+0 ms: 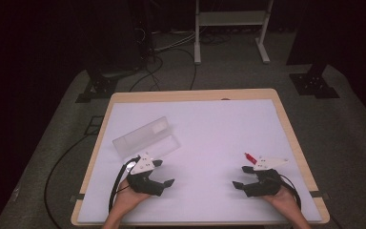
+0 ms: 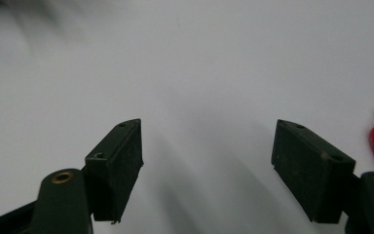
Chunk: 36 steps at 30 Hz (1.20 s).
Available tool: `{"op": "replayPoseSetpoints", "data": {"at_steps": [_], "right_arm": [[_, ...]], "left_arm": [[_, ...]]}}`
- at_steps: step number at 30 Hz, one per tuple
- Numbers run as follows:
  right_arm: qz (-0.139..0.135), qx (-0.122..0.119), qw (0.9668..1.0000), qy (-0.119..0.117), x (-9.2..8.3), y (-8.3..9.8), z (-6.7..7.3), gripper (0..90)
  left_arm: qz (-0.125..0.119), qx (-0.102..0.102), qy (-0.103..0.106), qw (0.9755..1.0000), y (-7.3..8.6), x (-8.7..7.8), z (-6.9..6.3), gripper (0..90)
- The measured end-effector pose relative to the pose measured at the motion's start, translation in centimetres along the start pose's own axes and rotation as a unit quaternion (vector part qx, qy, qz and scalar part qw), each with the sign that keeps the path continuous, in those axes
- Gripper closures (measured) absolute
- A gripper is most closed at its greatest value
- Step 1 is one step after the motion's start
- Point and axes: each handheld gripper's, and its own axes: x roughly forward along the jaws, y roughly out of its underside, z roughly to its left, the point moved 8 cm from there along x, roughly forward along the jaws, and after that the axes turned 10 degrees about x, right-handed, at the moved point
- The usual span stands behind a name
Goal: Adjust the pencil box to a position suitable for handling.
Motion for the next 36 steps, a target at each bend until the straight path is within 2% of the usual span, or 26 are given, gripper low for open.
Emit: {"op": "replayPoseSetpoints", "data": {"at_steps": [6, 9, 12, 19, 21, 26, 27, 29, 35, 36], "right_arm": [[-0.003, 0.003, 1.0, 0.005, -0.3, 0.1, -0.4, 26.3], [-0.011, 0.008, 0.9999, 0.009, -0.5, 0.0, -0.6, 26.3], [-0.016, 0.01, 0.9998, 0.01, -0.6, -0.1, -0.6, 26.3], [-0.01, 0.009, 0.9999, 0.009, -0.5, 0.0, -0.6, 26.6], [-0.012, 0.011, 0.9998, 0.01, -0.5, -0.1, -0.6, 26.6], [-0.015, 0.012, 0.9997, 0.012, -0.7, -0.2, -0.6, 26.6], [-0.015, 0.011, 0.9998, 0.012, -0.7, -0.2, -0.6, 26.6], [-0.014, 0.009, 0.9998, 0.012, -0.6, -0.2, -0.6, 26.6], [-0.011, 0.006, 0.9999, 0.011, -0.6, -0.1, -0.5, 26.6], [-0.012, 0.006, 0.9999, 0.011, -0.6, -0.1, -0.6, 26.6]], "left_arm": [[0.005, 0.005, -0.006, 1.0, 0.0, 0.2, 0.0, 16.2], [0.004, 0.004, -0.004, 1.0, 0.0, 0.2, 0.0, 16.2], [-0.003, 0.011, -0.001, 0.9999, -0.2, 0.0, -0.1, 16.3], [-0.007, 0.007, -0.005, 0.9999, -0.6, -0.3, 0.4, 16.3], [-0.004, 0.017, -0.009, 0.9998, -0.8, -0.4, 0.5, 16.3], [0.0, 0.02, -0.014, 0.9997, -1.5, -0.7, 1.4, 16.6], [0.011, 0.024, -0.016, 0.9995, -1.5, -0.8, 1.9, 16.6], [0.017, 0.027, -0.018, 0.9993, -1.4, -0.8, 2.1, 16.6], [0.016, 0.009, -0.019, 0.9997, -1.4, -1.0, 3.6, 17.3], [0.034, 0.008, -0.023, 0.9991, -1.2, -0.9, 4.1, 17.2]]}}
